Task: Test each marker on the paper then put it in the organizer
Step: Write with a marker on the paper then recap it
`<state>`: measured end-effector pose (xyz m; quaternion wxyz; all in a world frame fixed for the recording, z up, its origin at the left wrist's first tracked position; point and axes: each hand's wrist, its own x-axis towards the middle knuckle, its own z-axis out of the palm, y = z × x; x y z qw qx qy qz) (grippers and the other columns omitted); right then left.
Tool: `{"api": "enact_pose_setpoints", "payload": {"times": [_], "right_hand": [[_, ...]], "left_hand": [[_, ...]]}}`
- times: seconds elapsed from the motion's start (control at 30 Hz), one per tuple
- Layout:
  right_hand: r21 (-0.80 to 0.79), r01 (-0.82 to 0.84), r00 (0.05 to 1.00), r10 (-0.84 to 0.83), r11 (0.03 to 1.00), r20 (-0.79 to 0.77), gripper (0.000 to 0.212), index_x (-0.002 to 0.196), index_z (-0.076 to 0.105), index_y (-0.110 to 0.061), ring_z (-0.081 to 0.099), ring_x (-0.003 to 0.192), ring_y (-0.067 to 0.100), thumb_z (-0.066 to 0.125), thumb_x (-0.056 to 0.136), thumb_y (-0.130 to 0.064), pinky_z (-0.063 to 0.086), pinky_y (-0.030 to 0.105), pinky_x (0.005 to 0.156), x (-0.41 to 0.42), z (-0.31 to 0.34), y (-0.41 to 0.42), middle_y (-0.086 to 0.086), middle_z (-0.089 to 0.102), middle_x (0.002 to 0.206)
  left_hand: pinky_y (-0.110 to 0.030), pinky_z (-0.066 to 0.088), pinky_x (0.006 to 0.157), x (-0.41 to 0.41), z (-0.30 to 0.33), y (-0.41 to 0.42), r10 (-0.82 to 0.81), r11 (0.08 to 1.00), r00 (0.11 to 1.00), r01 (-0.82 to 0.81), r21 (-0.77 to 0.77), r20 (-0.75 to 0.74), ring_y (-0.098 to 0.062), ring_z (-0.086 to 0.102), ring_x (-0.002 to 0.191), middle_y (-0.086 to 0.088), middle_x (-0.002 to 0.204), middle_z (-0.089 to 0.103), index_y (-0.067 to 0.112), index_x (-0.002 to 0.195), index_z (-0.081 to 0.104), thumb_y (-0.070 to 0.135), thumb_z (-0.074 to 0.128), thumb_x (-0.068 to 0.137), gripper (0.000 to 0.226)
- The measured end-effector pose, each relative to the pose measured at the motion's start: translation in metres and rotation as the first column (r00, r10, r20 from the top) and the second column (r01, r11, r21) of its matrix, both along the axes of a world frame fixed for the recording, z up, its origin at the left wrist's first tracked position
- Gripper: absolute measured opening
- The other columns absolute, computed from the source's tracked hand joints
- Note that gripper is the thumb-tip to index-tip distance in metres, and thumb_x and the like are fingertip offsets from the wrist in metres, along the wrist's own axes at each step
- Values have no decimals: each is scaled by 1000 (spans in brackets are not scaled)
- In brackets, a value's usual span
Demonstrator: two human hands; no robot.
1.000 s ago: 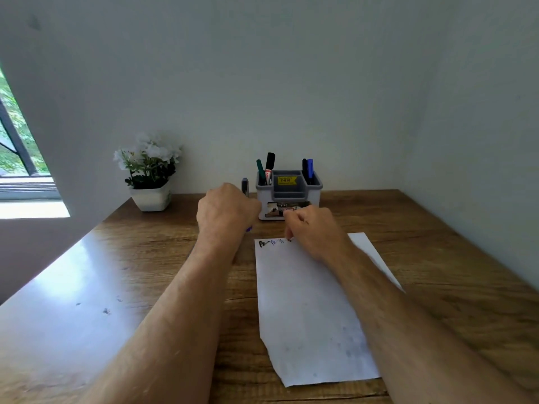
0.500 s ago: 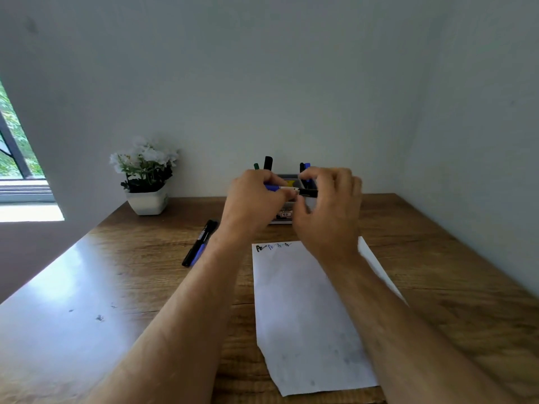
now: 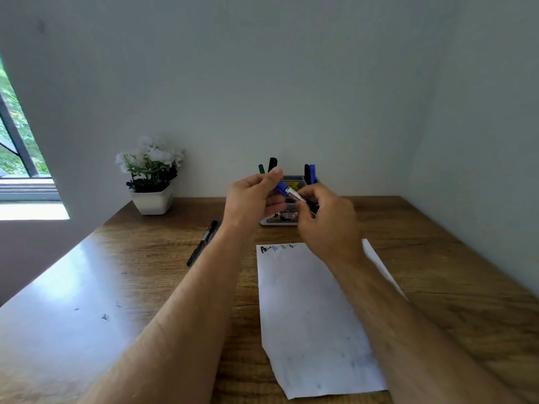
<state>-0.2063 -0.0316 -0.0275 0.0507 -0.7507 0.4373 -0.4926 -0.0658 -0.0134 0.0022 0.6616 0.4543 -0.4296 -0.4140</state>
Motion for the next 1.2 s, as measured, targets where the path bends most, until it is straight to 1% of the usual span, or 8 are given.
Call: {"api": "enact_pose_setpoints", "payload": {"times": [0.1,0.23,0.4,0.53,0.7,0.9,1.1,1.2], "right_hand": [[4,-17,1000,17,1000,14,20,115,64,-16,64,77,8,59,96,-22,54,18,64,1,0,0,0,71,100],[-5,-35,999,35,999,-20,29,114,68,-19,62,67,7,51,100,-38,54,22,58,1,-1,-1,-5,69,83],[62,-65,998,66,996,-13,35,114,70,-22,62,62,8,50,99,-46,51,18,52,-1,-1,-2,-7,67,75],[128,-87,996,89,988,-8,29,108,70,-18,57,57,4,52,100,-39,42,7,47,-1,-1,-4,-14,59,68],[158,-109,993,116,981,-35,25,109,68,-15,54,58,4,51,101,-32,40,6,49,1,-4,-5,-12,57,72],[69,-113,994,113,991,9,26,92,76,-20,56,53,7,59,96,-40,41,16,45,-5,5,-2,-9,62,62],[51,-80,997,81,996,-17,35,83,73,-19,54,50,5,57,95,-47,37,13,42,-5,8,0,-9,58,58],[25,-67,992,64,997,110,30,85,73,-15,59,56,1,59,96,-39,43,13,45,-4,6,3,-11,60,61]], "left_hand": [[-30,61,68,0,1,1,-11,1000,999,10,-13,-40,-16,69,67,-9,82,75,3,106,71,34,73,86,37],[-30,62,71,-3,0,0,-53,998,997,52,-17,-62,-19,68,69,-12,84,74,3,101,74,35,74,85,35],[-23,58,59,-2,-4,-2,-60,998,996,59,-25,-59,-13,65,59,-8,75,71,4,98,75,29,72,86,28],[-25,59,65,-1,-8,-5,-75,997,997,75,-25,-12,-12,66,62,-8,83,74,9,97,75,29,68,90,23],[-27,60,67,-1,-10,-6,-84,996,996,84,-13,4,-13,67,66,-8,84,73,5,102,74,28,65,92,26],[-25,57,65,-2,-10,-4,-106,994,990,104,-25,-97,-15,69,71,-11,90,73,3,104,73,27,64,94,28],[-25,60,64,3,-5,-4,-86,996,958,72,-60,-274,-15,66,70,-17,95,69,2,103,72,26,64,94,27],[-27,61,71,7,-2,-2,-99,992,900,55,-115,-425,-15,69,75,-15,97,72,1,109,69,23,63,94,27]]}}
